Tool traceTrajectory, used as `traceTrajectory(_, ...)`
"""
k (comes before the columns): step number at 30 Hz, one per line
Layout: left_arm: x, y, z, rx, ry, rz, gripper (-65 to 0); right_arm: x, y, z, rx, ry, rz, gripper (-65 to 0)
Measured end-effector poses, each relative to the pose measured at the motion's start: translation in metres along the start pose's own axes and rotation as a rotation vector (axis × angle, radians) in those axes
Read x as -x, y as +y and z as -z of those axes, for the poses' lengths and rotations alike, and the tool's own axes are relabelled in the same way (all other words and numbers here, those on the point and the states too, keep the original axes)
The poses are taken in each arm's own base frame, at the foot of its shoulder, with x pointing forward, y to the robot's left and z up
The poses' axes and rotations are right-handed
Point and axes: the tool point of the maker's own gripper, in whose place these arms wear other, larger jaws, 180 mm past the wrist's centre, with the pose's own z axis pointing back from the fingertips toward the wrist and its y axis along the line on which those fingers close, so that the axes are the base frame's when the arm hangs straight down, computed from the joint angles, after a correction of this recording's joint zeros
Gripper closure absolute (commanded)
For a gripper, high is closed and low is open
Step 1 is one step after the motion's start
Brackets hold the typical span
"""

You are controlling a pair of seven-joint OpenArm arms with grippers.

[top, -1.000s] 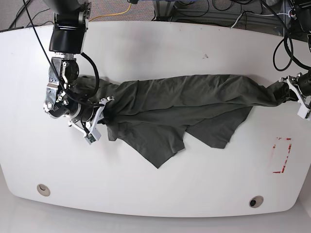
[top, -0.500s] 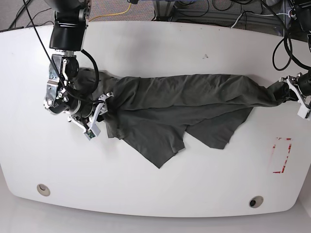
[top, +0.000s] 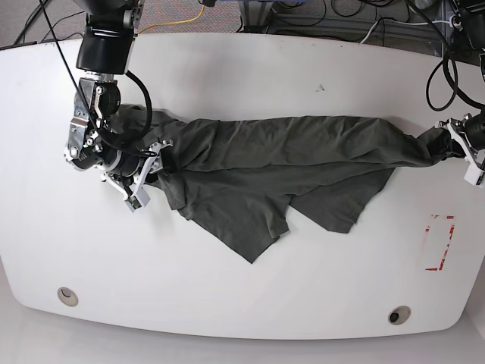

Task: Layout the t-shirt on the table in an organized manner, then fold the t-shirt properly
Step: 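Grasp the shirt edge beside the right gripper and gather it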

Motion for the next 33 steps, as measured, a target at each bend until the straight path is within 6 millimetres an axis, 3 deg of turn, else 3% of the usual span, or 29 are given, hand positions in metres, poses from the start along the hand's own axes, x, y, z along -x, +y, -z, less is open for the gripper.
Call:
traceTrajectory(3, 0.000, 0.000, 0.000, 0.000, -0.001, 0.000, -0.6, 0.008, 0.000, 0.004, -0.008, 0.019, 0.017, -30.4)
traceTrajectory(9, 0.000, 0.000, 0.000, 0.000, 0.000, 0.000, -0.6, 0.017, 0.001, 0.006, -0.015, 0.039, 0.030, -43.1)
traceTrajectory(11, 0.000, 0.000, 0.000, 0.000, 0.000, 0.000, -0.6, 0.018, 0.002, 0.006, -0.018, 0.038, 0.032, -42.6)
traceTrajectory(16, 0.000, 0.000, 0.000, 0.000, -0.001, 0.000, -0.6, 0.023, 0.004, 0.006, -0.019, 0.045, 0.034, -33.3)
traceTrajectory(25, 0.000, 0.000, 0.000, 0.000, -0.001, 0.000, -0.6, 0.013, 0.005, 0.000, -0.006, 0.021, 0.005, -3.8)
traceTrajectory(33, 0.000, 0.000, 0.000, 0.000, 0.000, 0.000, -0.6, 0.013, 0.005, -0.001, -0.005, 0.020, 0.003, -3.6)
